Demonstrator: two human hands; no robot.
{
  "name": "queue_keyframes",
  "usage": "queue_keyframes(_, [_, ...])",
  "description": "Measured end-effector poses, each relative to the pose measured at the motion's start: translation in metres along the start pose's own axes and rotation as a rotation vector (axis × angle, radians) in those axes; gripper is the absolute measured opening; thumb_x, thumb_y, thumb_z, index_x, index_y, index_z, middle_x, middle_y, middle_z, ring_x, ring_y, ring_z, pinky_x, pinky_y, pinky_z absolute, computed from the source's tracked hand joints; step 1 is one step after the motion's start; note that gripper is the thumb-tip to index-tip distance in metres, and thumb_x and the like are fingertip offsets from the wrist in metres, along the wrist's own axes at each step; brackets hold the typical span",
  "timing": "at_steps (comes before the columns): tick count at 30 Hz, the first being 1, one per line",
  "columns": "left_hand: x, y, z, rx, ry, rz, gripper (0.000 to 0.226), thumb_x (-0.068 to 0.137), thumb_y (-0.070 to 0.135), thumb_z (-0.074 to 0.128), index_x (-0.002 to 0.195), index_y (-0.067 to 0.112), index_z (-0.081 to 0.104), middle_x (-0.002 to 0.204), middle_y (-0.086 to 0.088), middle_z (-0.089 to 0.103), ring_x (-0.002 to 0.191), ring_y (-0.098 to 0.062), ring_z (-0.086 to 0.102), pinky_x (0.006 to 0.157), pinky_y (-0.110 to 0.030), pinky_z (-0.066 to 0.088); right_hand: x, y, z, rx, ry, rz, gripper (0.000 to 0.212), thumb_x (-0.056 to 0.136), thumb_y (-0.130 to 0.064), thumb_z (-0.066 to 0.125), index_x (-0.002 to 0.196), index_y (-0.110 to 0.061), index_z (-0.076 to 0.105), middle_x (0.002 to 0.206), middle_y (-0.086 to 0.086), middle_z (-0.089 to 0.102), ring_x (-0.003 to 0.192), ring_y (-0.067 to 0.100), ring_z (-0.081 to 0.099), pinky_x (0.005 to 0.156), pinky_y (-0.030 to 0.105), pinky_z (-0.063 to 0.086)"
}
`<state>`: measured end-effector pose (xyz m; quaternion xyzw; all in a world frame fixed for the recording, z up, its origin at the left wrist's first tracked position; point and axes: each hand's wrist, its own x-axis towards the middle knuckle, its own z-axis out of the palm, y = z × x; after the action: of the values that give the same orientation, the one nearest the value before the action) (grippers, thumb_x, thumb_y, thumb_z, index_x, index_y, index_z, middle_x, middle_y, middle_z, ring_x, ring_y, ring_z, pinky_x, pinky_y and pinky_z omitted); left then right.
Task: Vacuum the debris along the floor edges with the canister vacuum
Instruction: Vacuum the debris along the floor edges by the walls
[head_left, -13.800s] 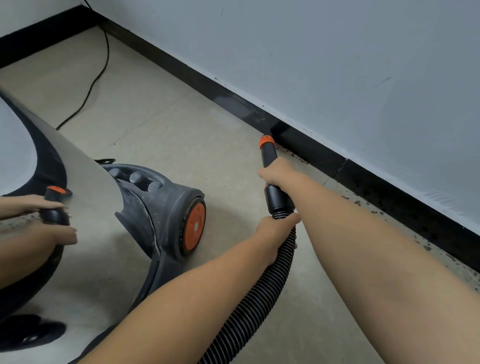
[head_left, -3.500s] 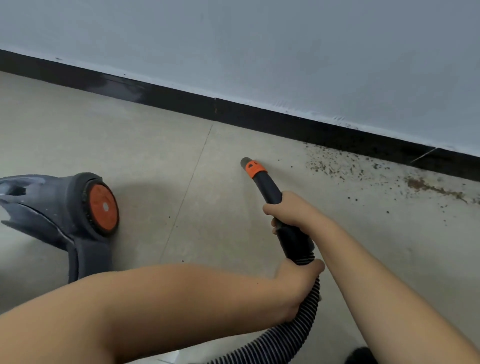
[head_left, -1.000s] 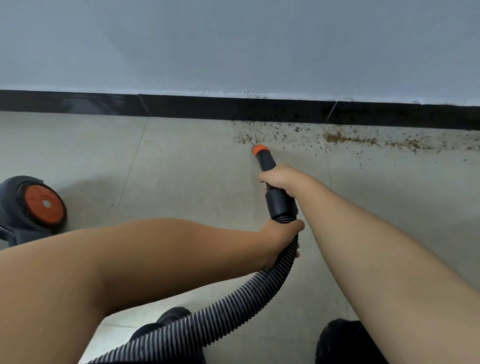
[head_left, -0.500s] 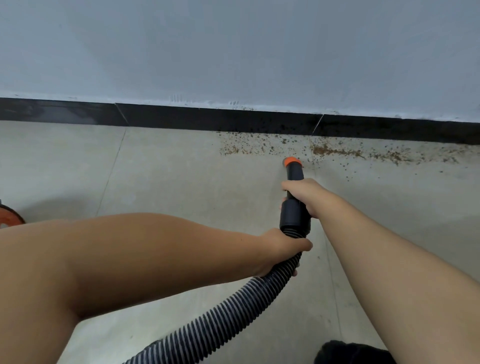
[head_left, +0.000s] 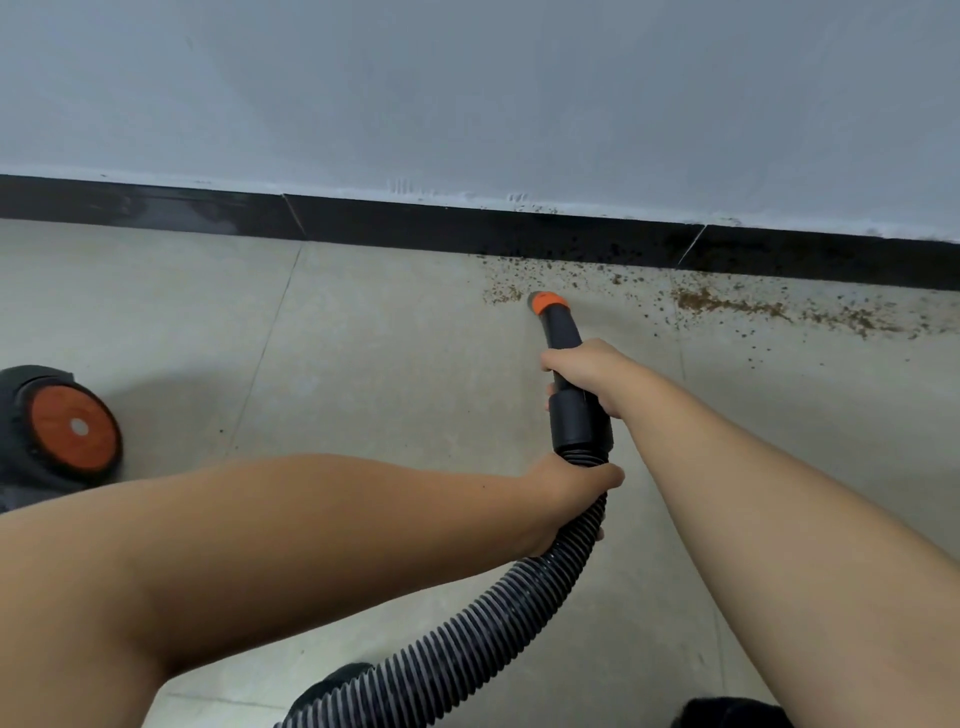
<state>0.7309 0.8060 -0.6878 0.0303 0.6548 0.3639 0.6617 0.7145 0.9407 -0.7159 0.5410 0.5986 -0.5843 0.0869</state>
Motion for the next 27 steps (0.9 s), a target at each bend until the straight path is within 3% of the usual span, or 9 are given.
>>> queue_keyframes(6, [-0.001, -0.001, -0.015, -0.059, 0.083, 0.006, 0.015, 0.089, 0.017, 0.06, 0.089, 0.008, 0.048, 0.07, -0.008, 0.05, 0.051, -0.018, 0.052, 0.037, -0.016, 0.045, 0.002, -0.017, 0.024, -0.054, -0.08, -0.037, 0.032, 0.084, -0.015, 0.06, 0.111, -0.004, 0.047, 0.071, 0.011, 0.063, 0.066, 0.031, 0.065, 0.079, 0.046, 0.057])
queue_keyframes(12, [0.003, 0.003, -0.027, -0.058, 0.127, 0.011, 0.016, 0.088, 0.017, 0.061, 0.093, 0.007, 0.049, 0.071, -0.008, 0.051, 0.05, -0.019, 0.052, 0.037, -0.017, 0.044, 0.006, -0.027, 0.034, -0.001, -0.102, -0.04, 0.034, 0.085, -0.014, 0.06, 0.114, -0.004, 0.045, 0.072, 0.011, 0.063, 0.059, 0.027, 0.064, 0.064, 0.036, 0.056])
queue_keyframes(17, [0.009, 0.005, -0.014, 0.032, 0.053, -0.004, 0.017, 0.088, 0.018, 0.062, 0.092, 0.008, 0.049, 0.071, -0.007, 0.051, 0.053, -0.018, 0.051, 0.037, -0.017, 0.044, 0.005, -0.011, 0.008, 0.066, 0.001, 0.002, 0.026, 0.085, -0.013, 0.059, 0.106, -0.005, 0.046, 0.068, 0.011, 0.061, 0.056, 0.025, 0.063, 0.057, 0.031, 0.053])
queue_keyframes(27, [0.027, 0.027, 0.018, 0.156, -0.049, 0.049, 0.026, 0.087, 0.023, 0.064, 0.101, 0.006, 0.051, 0.071, -0.005, 0.052, 0.051, -0.015, 0.053, 0.043, -0.019, 0.045, 0.014, 0.011, -0.056, 0.274, 0.163, 0.066, 0.03, 0.085, -0.01, 0.059, 0.112, -0.006, 0.045, 0.074, 0.011, 0.06, 0.074, 0.031, 0.061, 0.082, 0.046, 0.055])
